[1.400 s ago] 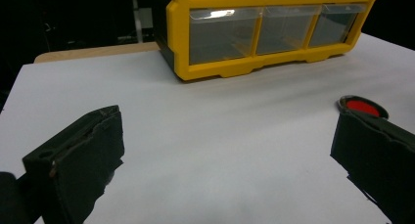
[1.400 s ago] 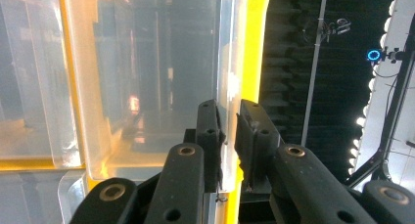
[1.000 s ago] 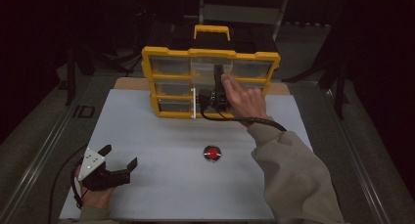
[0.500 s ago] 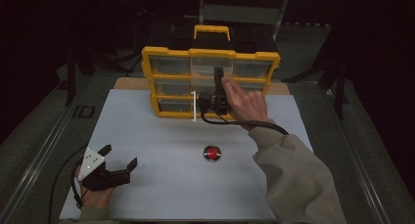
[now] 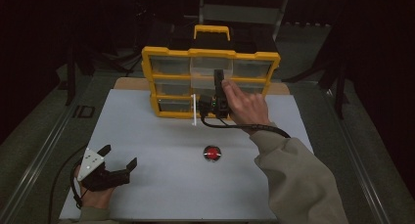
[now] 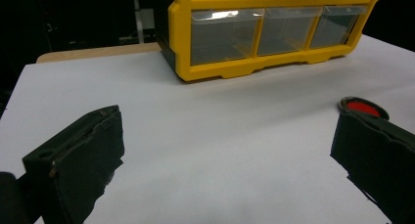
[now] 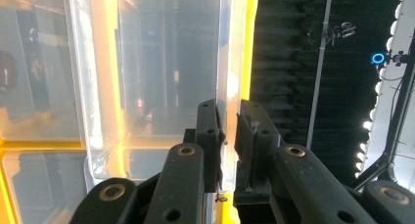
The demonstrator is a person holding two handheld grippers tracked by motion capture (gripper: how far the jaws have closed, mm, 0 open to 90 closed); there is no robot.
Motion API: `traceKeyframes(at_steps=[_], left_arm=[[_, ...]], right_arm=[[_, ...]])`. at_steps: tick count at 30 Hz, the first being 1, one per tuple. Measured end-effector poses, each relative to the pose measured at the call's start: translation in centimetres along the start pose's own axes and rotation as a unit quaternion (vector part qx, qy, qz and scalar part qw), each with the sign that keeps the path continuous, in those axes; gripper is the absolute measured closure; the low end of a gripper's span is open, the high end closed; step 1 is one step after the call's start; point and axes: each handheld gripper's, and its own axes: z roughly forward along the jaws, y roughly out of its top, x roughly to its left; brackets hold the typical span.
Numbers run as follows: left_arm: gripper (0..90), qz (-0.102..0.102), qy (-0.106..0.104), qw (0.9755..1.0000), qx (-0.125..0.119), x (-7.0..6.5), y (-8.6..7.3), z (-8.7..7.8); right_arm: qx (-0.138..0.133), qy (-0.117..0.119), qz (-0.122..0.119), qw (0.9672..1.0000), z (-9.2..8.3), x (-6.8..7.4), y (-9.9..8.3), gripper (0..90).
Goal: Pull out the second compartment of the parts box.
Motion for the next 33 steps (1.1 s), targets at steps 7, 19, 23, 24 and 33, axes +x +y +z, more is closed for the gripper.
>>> traceKeyframes(at_steps=[7, 19, 23, 24, 33], left_arm=[[0.0, -0.001, 0.0, 1.0, 0.0, 0.0, 0.0, 0.0], [0.0, -0.001, 0.002, 1.0, 0.0, 0.1, 0.0, 0.0], [0.0, 0.0, 0.001, 1.0, 0.0, 0.1, 0.0, 0.0], [0.0, 0.0, 0.002, 1.0, 0.0, 0.1, 0.0, 0.0], [0.0, 0.0, 0.002, 1.0, 0.0, 0.1, 0.0, 0.0]], right_arm=[[-0.004, 0.001, -0.001, 1.0, -0.5, -0.1, -0.1, 80.1], [-0.008, 0.002, -0.001, 1.0, -1.3, -0.1, -0.2, 80.1], [-0.007, 0.002, -0.001, 1.0, -1.6, -0.1, -0.2, 80.1], [-0.009, 0.002, -0.001, 1.0, -1.7, -0.1, -0.3, 80.0], [-0.013, 0.002, -0.001, 0.9999, -2.3, 0.0, -0.4, 79.9]])
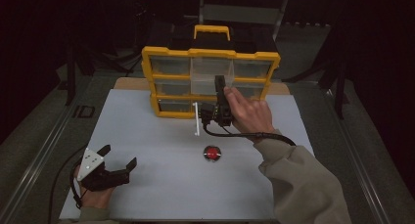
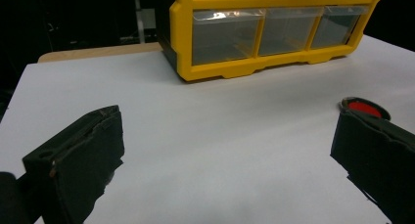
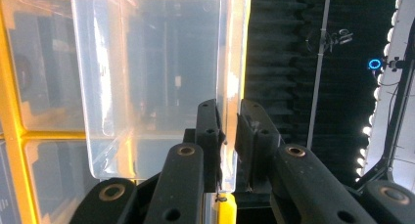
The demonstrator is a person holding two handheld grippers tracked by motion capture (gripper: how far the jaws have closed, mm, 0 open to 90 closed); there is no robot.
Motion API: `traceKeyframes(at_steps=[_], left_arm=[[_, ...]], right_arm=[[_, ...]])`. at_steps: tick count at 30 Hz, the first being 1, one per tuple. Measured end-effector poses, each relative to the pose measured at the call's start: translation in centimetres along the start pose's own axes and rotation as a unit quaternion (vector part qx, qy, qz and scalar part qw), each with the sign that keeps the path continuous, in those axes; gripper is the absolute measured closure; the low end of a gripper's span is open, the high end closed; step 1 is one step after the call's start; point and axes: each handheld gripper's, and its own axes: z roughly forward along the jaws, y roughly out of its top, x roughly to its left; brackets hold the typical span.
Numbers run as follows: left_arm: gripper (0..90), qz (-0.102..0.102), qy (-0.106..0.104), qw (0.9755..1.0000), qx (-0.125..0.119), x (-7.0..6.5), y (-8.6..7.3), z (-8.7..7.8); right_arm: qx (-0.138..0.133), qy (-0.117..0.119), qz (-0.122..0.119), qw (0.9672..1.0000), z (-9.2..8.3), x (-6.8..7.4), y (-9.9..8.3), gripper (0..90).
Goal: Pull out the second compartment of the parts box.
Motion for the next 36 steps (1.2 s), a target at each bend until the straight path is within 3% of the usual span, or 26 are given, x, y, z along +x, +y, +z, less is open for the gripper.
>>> traceKeyframes(at_steps=[36], left_arm=[[0.0, -0.001, 0.0, 1.0, 0.0, -0.02, 0.0, 0.0]], right_arm=[[-0.01, 0.003, 0.001, 0.9999, -0.85, -0.03, -0.1, 79.5]])
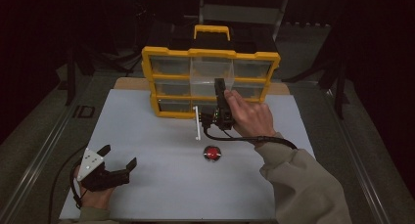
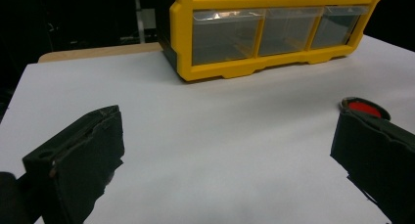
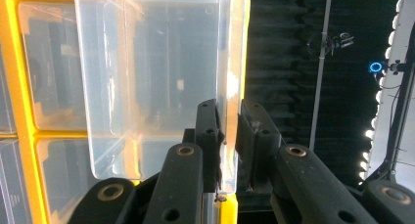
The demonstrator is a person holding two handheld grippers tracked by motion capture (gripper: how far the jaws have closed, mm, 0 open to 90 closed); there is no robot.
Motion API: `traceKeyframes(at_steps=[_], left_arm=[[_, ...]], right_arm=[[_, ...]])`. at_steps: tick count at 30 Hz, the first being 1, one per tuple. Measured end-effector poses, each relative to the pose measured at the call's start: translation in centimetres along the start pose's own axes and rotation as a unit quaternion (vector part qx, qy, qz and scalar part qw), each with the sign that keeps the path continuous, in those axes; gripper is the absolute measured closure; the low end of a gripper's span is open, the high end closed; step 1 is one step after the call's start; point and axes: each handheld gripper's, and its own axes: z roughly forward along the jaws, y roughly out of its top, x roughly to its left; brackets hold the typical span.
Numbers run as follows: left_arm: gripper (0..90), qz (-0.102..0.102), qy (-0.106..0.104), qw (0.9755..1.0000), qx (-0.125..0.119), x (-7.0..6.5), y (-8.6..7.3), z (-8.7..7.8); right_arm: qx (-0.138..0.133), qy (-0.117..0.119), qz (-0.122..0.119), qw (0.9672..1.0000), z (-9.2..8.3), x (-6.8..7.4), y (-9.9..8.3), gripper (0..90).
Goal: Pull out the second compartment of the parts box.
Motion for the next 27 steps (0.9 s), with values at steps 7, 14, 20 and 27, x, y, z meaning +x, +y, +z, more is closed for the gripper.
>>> traceKeyframes(at_steps=[7, 14, 20, 27], left_arm=[[0.0, 0.0, 0.0, 1.0, 0.001, 0.01, -0.01, 0.01], [0.0, 0.0, 0.0, 1.0, 0.001, 0.0, -0.01, 0.04], [0.0, -0.001, 0.0, 1.0, 0.001, 0.01, -0.01, 0.03], [0.0, 0.0, 0.0, 1.0, 0.001, 0.01, -0.01, 0.02]], right_arm=[[0.0, 0.0, 0.001, 1.0, -0.03, -0.01, -0.03, 79.4], [0.001, 0.002, 0.003, 1.0, -0.07, -0.06, -0.02, 79.3], [0.001, -0.001, 0.009, 1.0, -0.14, 0.05, -0.01, 79.1], [-0.002, -0.001, 0.014, 0.9999, -0.26, 0.04, -0.01, 77.4]])
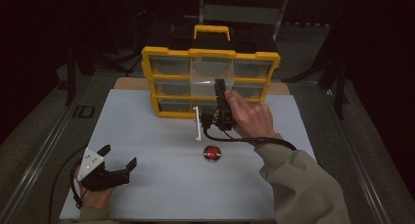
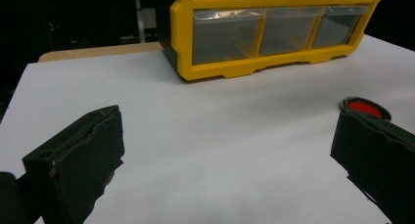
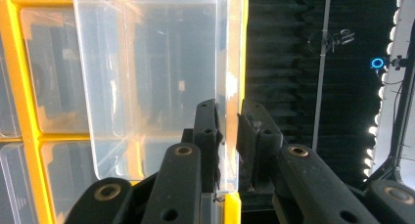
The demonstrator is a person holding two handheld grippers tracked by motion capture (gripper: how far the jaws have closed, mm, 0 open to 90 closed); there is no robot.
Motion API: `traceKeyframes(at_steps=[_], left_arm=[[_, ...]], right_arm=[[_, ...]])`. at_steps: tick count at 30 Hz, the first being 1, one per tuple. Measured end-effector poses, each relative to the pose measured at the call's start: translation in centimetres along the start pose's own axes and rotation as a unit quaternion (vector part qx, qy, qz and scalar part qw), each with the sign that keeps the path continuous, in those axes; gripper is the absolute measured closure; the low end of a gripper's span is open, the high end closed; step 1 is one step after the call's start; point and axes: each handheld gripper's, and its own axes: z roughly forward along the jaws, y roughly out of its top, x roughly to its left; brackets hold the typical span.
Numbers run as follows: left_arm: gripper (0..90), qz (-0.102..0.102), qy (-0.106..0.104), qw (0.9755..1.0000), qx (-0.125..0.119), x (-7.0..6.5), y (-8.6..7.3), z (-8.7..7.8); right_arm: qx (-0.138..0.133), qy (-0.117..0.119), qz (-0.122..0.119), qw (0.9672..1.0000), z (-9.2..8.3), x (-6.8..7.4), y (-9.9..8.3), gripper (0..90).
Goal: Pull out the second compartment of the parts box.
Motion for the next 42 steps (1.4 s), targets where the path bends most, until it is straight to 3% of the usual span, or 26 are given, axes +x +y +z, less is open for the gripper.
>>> traceKeyframes(at_steps=[4, 9, 16, 19, 29, 42], left_arm=[[0.0, 0.0, 0.0, 1.0, -0.001, 0.0, 0.0, 0.0], [0.0, 0.0, 0.0, 1.0, 0.0, 0.0, 0.0, 0.0], [0.0, 0.001, 0.0, 1.0, 0.0, 0.0, 0.0, 0.0], [0.0, 0.001, 0.0, 1.0, 0.0, 0.0, 0.0, 0.0], [0.0, 0.0, 0.0, 1.0, 0.0, 0.0, 0.0, 0.0], [0.0, 0.0, 0.0, 1.0, 0.002, 0.0, 0.0, 0.0]], right_arm=[[-0.006, 0.006, 0.002, 1.0, -0.3, 0.2, 0.2, 71.7], [-0.011, 0.009, 0.021, 0.9997, -0.3, 0.5, 0.3, 58.0], [-0.013, -0.003, 0.036, 0.9993, -0.3, 1.2, 0.4, 26.5], [-0.013, -0.007, 0.048, 0.9987, -0.2, 1.6, 0.5, 18.3], [-0.012, -0.002, 0.06, 0.9981, -0.2, 2.4, 0.8, 10.6], [-0.014, 0.016, 0.067, 0.9975, 0.0, 3.4, 0.9, 9.8]])
